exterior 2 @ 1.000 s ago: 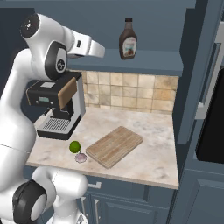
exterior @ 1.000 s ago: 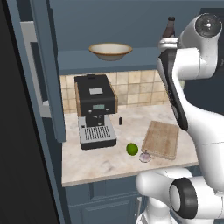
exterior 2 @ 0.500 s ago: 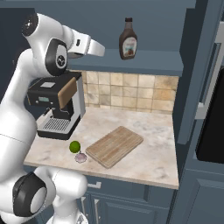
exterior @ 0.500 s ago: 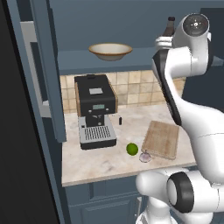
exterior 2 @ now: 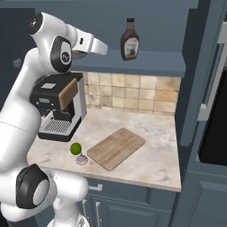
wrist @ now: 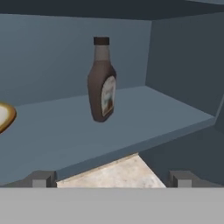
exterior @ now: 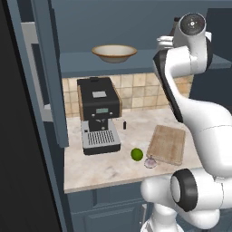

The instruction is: Open the cabinet. Place the bowl and condiment on the counter. Then place the lime and garlic on the cutting board.

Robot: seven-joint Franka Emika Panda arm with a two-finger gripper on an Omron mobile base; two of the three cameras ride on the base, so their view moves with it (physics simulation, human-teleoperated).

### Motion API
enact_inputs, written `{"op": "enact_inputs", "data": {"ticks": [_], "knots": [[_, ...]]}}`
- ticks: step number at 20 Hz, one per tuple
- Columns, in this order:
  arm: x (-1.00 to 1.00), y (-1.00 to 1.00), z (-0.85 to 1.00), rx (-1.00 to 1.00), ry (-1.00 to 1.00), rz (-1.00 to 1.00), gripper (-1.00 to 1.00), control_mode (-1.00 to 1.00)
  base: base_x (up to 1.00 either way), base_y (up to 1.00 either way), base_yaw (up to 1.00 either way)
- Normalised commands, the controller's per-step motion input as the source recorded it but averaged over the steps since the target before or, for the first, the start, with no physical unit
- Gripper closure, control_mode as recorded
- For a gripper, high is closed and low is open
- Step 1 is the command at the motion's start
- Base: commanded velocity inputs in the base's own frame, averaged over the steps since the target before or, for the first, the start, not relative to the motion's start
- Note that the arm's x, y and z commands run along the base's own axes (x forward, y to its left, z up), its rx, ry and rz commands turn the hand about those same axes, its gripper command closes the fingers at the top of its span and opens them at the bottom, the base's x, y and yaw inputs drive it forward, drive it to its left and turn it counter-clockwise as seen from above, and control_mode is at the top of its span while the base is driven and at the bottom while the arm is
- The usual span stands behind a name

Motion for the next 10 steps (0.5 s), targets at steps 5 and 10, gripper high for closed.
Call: {"op": "enact_inputs", "data": {"ticks": [5, 10], "knots": [[0.22, -0.12, 0.04, 0.0, 0.01, 0.0, -1.0, -1.0, 0.0, 0.0, 0.0], [0.19, -0.08, 0.02, 0.0, 0.02, 0.0, -1.0, -1.0, 0.0, 0.0, 0.0]]}}
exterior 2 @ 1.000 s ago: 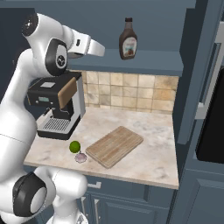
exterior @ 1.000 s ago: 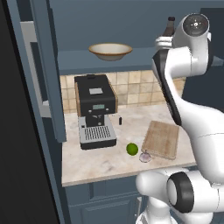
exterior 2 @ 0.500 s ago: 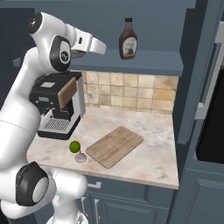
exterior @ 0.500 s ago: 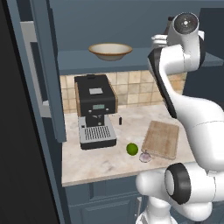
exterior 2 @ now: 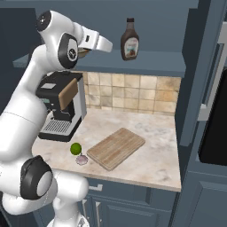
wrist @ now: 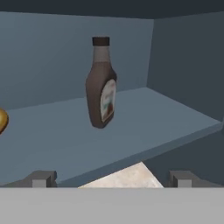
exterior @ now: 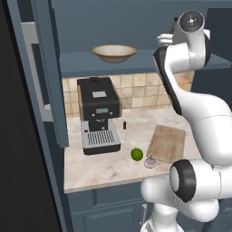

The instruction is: Open the cabinet. Place the bowl and condiment on the counter. Then place the lime and garlic on the cutting board.

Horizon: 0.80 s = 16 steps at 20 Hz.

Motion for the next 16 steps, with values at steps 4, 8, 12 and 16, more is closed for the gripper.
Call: {"op": "enact_inputs", "data": {"ticks": [4, 8, 12, 16], "knots": [[0.28, -0.02, 0.0, 0.0, 0.04, 0.0, -1.0, -1.0, 0.0, 0.0, 0.0], [0.34, 0.0, 0.01, 0.0, 0.01, 0.0, -1.0, -1.0, 0.0, 0.0, 0.0], [0.33, -0.03, 0.04, 0.02, 0.0, 0.0, -1.0, -1.0, 0.0, 0.0, 0.0], [0.29, -0.12, 0.02, 0.01, 0.0, 0.0, -1.0, -1.0, 0.0, 0.0, 0.0]]}}
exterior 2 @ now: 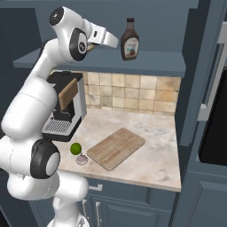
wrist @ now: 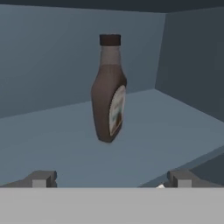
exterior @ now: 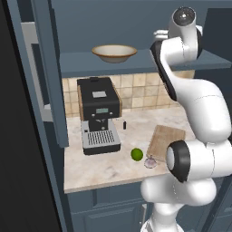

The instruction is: Open the cabinet. Place the bowl and condiment on the counter. Then place the lime and garlic on the cutting board.

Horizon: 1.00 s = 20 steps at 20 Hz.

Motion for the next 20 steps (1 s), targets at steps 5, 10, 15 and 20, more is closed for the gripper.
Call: {"op": "enact_inputs", "data": {"ticks": [5, 10, 15, 20], "knots": [[0.25, -0.16, 0.0, 0.03, 0.0, 0.0, -1.0, -1.0, 0.0, 0.0, 0.0], [0.25, -0.09, 0.0, 0.02, 0.0, -0.02, -1.0, -1.0, 0.0, 0.0, 0.0], [0.28, 0.0, 0.0, 0.0, 0.0, -0.06, -1.0, -1.0, 0.0, 0.0, 0.0], [0.31, 0.0, 0.0, 0.0, 0.0, -0.06, -1.0, -1.0, 0.0, 0.0, 0.0]]}}
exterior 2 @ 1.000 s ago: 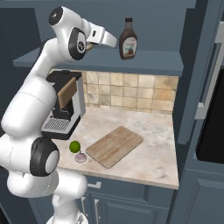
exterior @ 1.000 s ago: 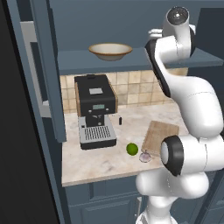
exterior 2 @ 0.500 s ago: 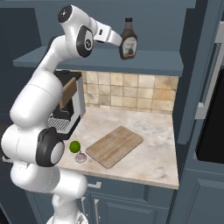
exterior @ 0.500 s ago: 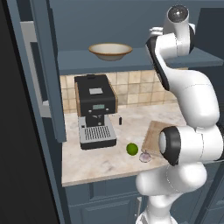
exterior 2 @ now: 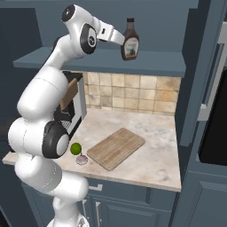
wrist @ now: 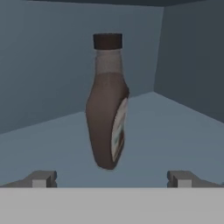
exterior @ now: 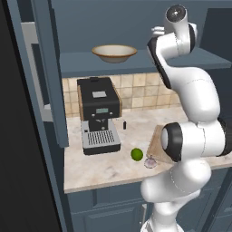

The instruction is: Open the cabinet. Place the bowl and condiment on the counter. Then place the lime and garlic on the cutting board.

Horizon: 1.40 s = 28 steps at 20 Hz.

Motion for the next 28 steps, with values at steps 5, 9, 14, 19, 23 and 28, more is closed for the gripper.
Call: {"op": "enact_inputs", "data": {"ticks": [5, 9, 14, 19, 23, 28], "knots": [[0.32, -0.01, 0.0, 0.0, 0.01, -0.02, -1.0, -1.0, 0.0, 0.0, 0.0], [0.31, -0.03, 0.0, 0.0, 0.01, 0.0, -1.0, -1.0, 0.0, 0.0, 0.0], [0.12, -0.22, 0.02, 0.0, 0.05, 0.0, -1.0, -1.0, 0.0, 0.0, 0.0], [0.15, -0.13, 0.0, 0.0, 0.04, 0.0, -1.0, -1.0, 0.0, 0.0, 0.0], [0.26, 0.0, 0.0, 0.0, 0.01, -0.01, -1.0, -1.0, 0.0, 0.0, 0.0], [0.2, -0.03, 0.0, 0.0, 0.0, -0.04, -1.0, -1.0, 0.0, 0.0, 0.0]]}}
